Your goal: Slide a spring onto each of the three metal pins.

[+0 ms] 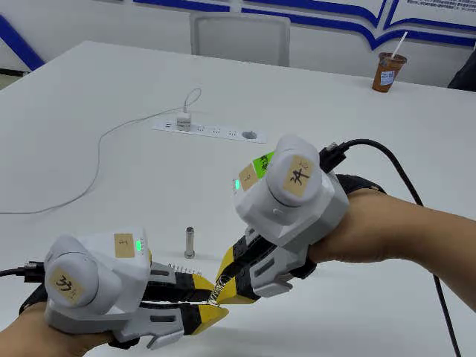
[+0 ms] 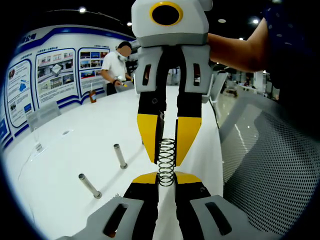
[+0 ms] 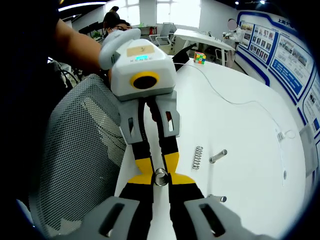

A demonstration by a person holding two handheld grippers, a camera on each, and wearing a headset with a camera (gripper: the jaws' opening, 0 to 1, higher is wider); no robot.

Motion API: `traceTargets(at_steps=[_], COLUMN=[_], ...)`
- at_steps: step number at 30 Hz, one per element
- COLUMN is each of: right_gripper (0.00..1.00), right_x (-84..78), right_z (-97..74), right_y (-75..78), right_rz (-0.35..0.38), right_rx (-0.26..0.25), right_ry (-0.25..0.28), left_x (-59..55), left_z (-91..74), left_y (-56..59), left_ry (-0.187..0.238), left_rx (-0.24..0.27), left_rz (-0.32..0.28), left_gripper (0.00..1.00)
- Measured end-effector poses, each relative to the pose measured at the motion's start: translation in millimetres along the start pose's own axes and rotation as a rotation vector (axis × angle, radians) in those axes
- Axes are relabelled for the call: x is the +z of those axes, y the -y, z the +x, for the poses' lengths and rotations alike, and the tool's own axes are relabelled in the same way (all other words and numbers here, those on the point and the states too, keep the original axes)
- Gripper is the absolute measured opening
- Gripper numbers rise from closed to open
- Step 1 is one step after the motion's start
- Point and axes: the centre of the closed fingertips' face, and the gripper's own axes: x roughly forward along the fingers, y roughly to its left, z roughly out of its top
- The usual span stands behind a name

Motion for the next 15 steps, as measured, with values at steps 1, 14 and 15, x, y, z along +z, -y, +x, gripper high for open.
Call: traceTargets(at_steps=[1,14,15], right_gripper=[0.12,0.12,0.12], right_x=[-0.1,-12.0,-13.0], right_z=[-0.5,-11.3,-12.2], right_y=[0.4,12.5,13.4], right_rz=[0.000,0.013,0.014], right_rx=[0.000,-0.029,-0.032], right_ry=[-0.001,-0.034,-0.035], left_x=[-0.3,-5.2,-5.6], left_z=[0.0,-7.8,-8.7], left_y=[-0.1,-7.7,-8.5], left_ry=[-0.001,-0.008,-0.007], left_rx=[0.001,0.043,0.047], left_rz=[-0.001,-0.026,-0.028], left_gripper=[0.12,0.19,0.20])
